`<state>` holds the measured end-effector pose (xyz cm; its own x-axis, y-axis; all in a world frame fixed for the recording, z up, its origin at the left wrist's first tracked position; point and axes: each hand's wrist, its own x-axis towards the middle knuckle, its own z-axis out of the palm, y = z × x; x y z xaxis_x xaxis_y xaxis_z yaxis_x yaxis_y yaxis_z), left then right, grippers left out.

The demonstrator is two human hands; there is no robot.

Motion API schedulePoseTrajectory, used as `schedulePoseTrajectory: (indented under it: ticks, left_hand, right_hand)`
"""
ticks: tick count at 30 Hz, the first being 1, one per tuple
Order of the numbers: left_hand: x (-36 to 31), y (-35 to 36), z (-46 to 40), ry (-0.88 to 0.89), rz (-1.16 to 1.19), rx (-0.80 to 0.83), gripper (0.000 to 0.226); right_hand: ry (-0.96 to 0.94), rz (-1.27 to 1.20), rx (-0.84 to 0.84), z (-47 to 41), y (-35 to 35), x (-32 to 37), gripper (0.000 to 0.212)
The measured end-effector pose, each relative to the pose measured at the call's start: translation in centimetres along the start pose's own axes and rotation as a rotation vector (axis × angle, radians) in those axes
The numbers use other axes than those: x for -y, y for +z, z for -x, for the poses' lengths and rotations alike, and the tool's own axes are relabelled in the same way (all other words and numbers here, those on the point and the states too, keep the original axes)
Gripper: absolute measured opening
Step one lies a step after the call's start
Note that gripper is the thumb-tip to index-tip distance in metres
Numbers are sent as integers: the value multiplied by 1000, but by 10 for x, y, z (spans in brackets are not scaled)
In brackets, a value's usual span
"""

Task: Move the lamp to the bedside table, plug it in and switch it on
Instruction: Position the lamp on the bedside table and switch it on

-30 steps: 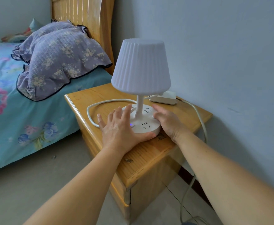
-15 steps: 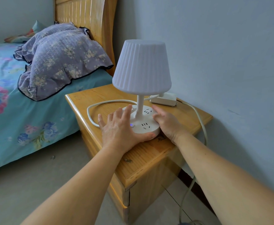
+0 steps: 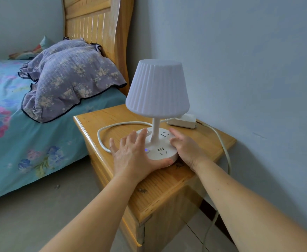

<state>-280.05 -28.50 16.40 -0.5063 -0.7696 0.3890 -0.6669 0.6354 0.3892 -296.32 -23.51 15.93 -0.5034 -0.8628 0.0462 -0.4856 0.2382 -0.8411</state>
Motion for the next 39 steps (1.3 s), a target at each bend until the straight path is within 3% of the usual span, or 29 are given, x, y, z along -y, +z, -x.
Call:
schedulePoseTrajectory:
  ticks: [27, 39]
  left_hand:
    - [-1, -1, 2, -3, -1, 17, 117]
    - [0, 0, 1, -7, -3, 3, 120]
  right_hand:
    - [38, 12, 2, 5, 0, 3, 63]
    - [9, 45, -5, 8, -1, 6, 52]
